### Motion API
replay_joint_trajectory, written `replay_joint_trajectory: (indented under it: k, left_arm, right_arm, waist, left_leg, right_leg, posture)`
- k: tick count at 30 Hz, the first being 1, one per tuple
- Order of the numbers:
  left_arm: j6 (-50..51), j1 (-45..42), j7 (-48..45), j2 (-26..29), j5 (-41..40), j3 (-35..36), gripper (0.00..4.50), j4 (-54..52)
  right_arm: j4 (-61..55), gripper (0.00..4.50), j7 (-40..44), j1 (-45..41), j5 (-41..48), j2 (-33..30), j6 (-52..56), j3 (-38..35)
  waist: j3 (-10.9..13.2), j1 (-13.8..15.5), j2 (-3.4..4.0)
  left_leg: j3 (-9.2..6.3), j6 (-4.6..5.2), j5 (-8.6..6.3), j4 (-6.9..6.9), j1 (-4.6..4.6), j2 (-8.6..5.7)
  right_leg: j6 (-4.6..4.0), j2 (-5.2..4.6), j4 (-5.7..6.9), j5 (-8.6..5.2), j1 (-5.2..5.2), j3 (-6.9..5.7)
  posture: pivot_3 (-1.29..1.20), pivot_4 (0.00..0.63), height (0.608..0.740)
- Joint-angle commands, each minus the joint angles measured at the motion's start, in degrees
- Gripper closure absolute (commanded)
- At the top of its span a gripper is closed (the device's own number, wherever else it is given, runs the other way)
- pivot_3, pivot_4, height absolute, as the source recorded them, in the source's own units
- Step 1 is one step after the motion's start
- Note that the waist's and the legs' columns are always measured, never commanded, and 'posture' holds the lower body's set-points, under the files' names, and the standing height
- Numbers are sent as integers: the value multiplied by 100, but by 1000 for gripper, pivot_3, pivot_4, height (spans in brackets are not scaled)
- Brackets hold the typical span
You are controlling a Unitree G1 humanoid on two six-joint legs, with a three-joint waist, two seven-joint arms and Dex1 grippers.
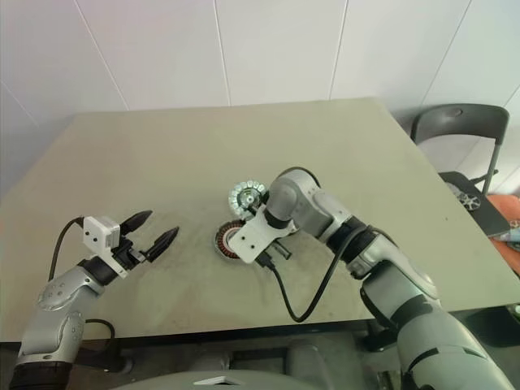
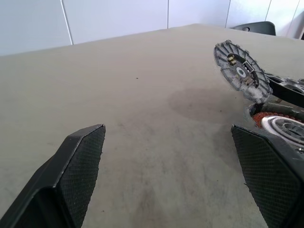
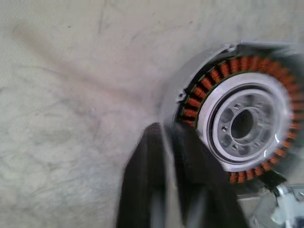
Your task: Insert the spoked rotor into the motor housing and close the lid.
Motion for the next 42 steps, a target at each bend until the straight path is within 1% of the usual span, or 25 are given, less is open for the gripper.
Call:
replay_joint_trajectory:
  k: [1,3,7,11,14,16,20,23,27,32,38,42]
  left_arm:
    - [-122,-84,0,3,8,51,0,-41]
    - [-121,-94,3,-4,10,39,0,-39]
    - [-112,-139,-14,-17,20,-1,0,-18]
    - [-110,-229,-46,-17,25,-30,0,63]
    - [-112,-302,-91,-25,42,-84,0,141]
    - [-107,-352,-115,-34,46,-102,0,176]
    - [-103,-460,-194,-21,53,-161,0,283]
    - [-82,-560,-237,1,41,-186,0,328]
    - [-69,-639,-283,16,39,-192,0,373]
    - [-66,-676,-316,-19,52,-251,0,392]
    - [-55,-775,-374,-31,58,-332,0,480]
    - [-45,-834,-434,-28,56,-360,0,534]
  right_arm:
    - [39,2864,-72,-87,257,86,52,-185]
    - [83,2238,-72,-143,392,98,187,-292]
    - [-29,2238,-43,-186,876,123,562,-620]
    - [-164,2238,-217,-227,1599,213,1600,-1312]
    - [-255,2238,-267,-218,2203,70,2462,-1926]
    - [-265,2238,-412,-151,2447,-82,2841,-2266]
    - [-381,2238,-527,179,2451,-518,2917,-2349]
    - [-399,2238,-813,346,2610,-635,3190,-2606]
    - [-146,2238,-1721,506,2676,-678,3484,-3160]
    - [145,2238,-2512,838,2839,-856,4067,-3751]
    - [-103,2238,-2785,1885,3020,-1341,4663,-4068]
    - [21,2238,-3268,2348,2950,-1416,4452,-4259]
  waist:
    - [0,0,0]
    - [0,-7,0]
    - [0,1,0]
    - [0,3,0]
    - [0,42,0]
    - [0,108,-1]
    - [-1,168,-2]
    - [0,150,-1]
    - [-1,134,-1]
    - [-3,169,-5]
    - [-3,180,-5]
    - [-1,124,-1]
  left_leg:
    - [0,0,0,1,0,0]
    - [0,-1,0,3,0,0]
    - [0,-1,1,4,0,0]
    - [-4,-1,1,1,-3,0]
    - [-5,-1,1,1,-3,-1]
    - [-4,-1,1,3,-1,-2]
    - [8,-1,0,2,-3,-3]
    - [12,0,0,1,-5,-2]
    - [19,-1,1,3,-3,-1]
    - [17,0,0,3,-5,-2]
    - [14,2,-1,0,-9,-2]
    - [32,4,-1,2,-4,-1]
  right_leg:
    - [0,0,0,0,0,0]
    - [0,0,1,0,1,1]
    - [0,0,2,0,0,0]
    - [-1,0,2,0,-4,0]
    - [-1,-2,0,0,-2,1]
    - [-1,-2,-1,0,1,1]
    - [-1,-2,-6,0,4,-4]
    - [-1,-2,-8,0,2,-4]
    - [0,-1,-3,0,1,1]
    - [0,-1,-8,0,3,1]
    - [0,-2,-21,0,8,-1]
    - [0,2,-26,0,10,11]
  posture:
    - [0,0,740]
    - [0,0,740]
    - [0,0,740]
    - [0,0,740]
    - [0,0,740]
    - [0,0,740]
    - [0,0,740]
    - [0,0,740]
    - [0,0,740]
    - [0,0,740]
    - [0,0,740]
    - [0,0,740]
